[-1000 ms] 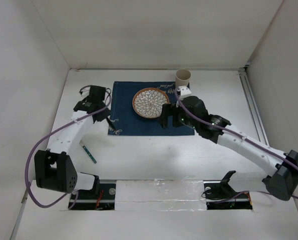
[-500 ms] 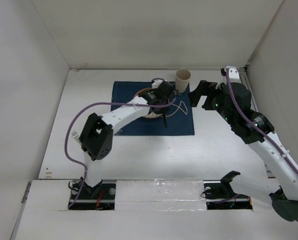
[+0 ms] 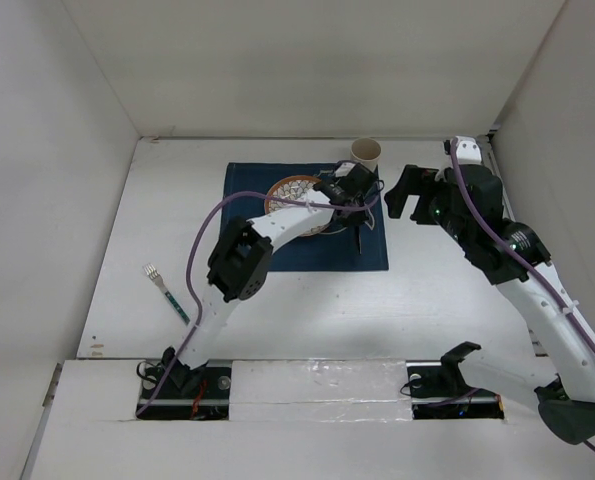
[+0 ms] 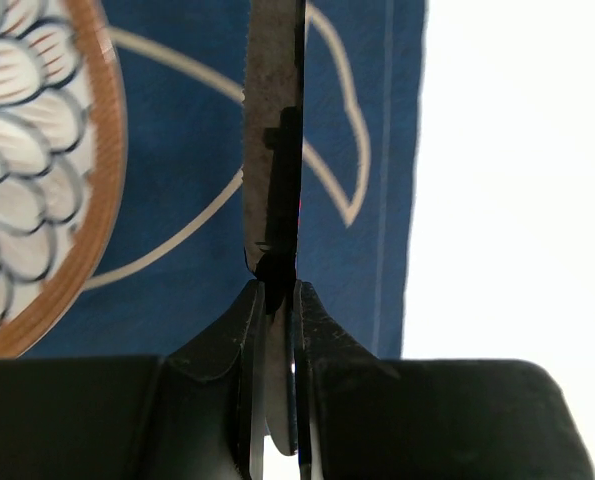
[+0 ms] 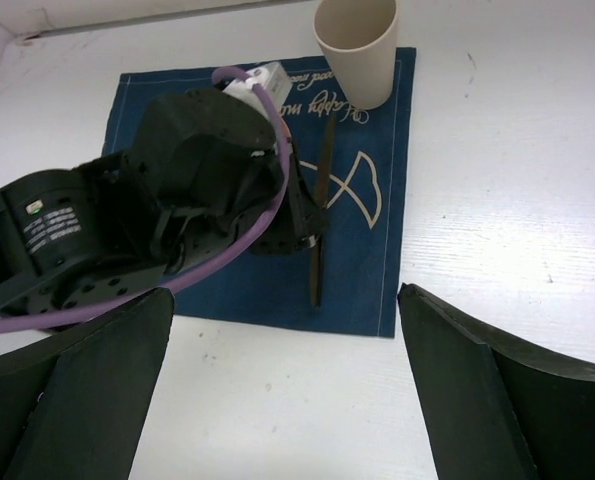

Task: Set the dinner table for one person

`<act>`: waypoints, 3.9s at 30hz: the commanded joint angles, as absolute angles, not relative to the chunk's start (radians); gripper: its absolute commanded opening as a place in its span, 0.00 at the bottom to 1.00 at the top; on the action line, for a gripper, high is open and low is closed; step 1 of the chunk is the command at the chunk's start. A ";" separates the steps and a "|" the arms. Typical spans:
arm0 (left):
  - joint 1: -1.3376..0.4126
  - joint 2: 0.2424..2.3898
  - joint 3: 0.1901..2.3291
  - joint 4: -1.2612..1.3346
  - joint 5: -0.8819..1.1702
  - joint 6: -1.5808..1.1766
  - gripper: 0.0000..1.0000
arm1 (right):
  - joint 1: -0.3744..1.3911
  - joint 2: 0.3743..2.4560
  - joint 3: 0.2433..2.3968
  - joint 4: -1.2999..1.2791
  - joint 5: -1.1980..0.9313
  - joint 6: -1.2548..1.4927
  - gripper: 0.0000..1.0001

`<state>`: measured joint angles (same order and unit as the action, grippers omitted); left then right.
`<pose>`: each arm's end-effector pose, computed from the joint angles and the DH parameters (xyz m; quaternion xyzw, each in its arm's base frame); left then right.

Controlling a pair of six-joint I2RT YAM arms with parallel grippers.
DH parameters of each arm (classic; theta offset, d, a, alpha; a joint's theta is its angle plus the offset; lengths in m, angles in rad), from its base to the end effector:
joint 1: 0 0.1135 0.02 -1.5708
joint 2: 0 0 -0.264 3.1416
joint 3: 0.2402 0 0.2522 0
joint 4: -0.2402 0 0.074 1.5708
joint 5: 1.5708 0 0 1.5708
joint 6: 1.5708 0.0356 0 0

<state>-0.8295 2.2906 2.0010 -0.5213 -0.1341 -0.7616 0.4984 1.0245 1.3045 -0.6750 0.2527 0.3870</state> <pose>0.3555 -0.3812 0.2203 0.0066 0.9269 -0.2208 0.3034 0.1815 0.0886 0.4227 0.0238 0.8281 0.1409 0.5421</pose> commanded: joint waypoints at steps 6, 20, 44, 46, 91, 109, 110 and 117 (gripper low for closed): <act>-0.821 2.368 2.149 -0.492 -0.077 -0.802 0.00 | 0.485 1.022 1.312 -0.658 0.218 0.368 1.00; -0.792 2.453 2.204 -0.466 0.015 -0.790 0.00 | 0.485 1.012 1.312 -0.658 0.209 0.368 1.00; -0.801 2.185 2.180 -0.523 -0.078 -0.778 0.45 | 0.485 0.971 1.312 -0.631 0.167 0.359 1.00; -0.801 2.126 2.169 -0.578 -0.133 -0.778 0.54 | 0.485 0.953 1.312 -0.618 0.158 0.359 1.00; 0.199 1.362 0.709 -0.638 -0.186 -1.015 0.87 | 0.534 0.996 0.988 -0.275 -0.261 0.377 1.00; 0.111 1.514 0.766 -0.529 -0.210 -0.945 0.00 | 0.534 0.996 0.997 -0.293 -0.178 0.377 1.00; 0.086 1.514 0.799 -0.555 -0.269 -0.945 0.00 | 0.534 0.986 0.988 -0.293 -0.178 0.377 1.00; -0.152 1.576 1.213 -0.738 -0.446 -0.766 0.00 | 0.534 0.977 0.988 -0.293 -0.095 0.368 1.00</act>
